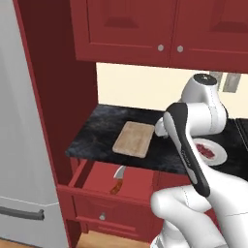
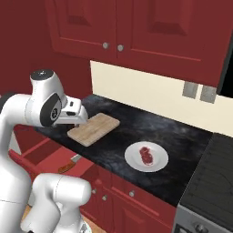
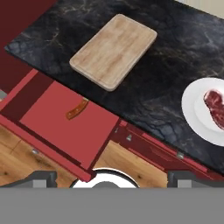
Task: Pick up the knife from the drawer and place it on the cutting board. Then place the meat from the plate to the cutting board.
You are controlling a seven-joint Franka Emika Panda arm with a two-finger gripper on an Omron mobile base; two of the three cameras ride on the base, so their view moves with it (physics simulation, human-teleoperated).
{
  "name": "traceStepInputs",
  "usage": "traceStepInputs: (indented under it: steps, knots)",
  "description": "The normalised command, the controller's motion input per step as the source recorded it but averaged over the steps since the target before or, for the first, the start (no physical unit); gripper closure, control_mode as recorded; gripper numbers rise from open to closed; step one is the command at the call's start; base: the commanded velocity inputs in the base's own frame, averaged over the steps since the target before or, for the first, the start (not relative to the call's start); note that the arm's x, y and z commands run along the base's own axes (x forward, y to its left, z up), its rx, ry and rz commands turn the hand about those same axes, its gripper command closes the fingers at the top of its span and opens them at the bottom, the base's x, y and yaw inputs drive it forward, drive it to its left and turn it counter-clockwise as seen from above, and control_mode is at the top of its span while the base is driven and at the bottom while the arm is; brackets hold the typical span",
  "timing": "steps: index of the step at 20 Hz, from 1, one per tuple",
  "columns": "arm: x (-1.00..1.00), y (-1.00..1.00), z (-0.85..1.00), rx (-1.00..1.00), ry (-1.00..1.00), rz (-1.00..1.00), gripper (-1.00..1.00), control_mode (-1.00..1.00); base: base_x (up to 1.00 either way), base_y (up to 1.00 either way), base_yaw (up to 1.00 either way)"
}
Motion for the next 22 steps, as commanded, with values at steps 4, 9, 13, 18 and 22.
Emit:
traceStepInputs:
  steps: [4,9,13,18,22]
  knots:
    - [0.00,0.00,0.00,0.00,0.00,0.00,-1.00,1.00,0.00,-0.19,0.37]
    - [0.00,0.00,0.00,0.00,0.00,0.00,-1.00,1.00,0.00,-0.17,0.24]
    - [0.00,0.00,0.00,0.00,0.00,0.00,-1.00,1.00,0.00,-0.10,0.10]
    - [0.00,0.00,0.00,0.00,0.00,0.00,-1.00,1.00,0.00,-0.60,0.15]
    - [0.00,0.00,0.00,0.00,0.00,0.00,-1.00,1.00,0.00,-0.47,0.19]
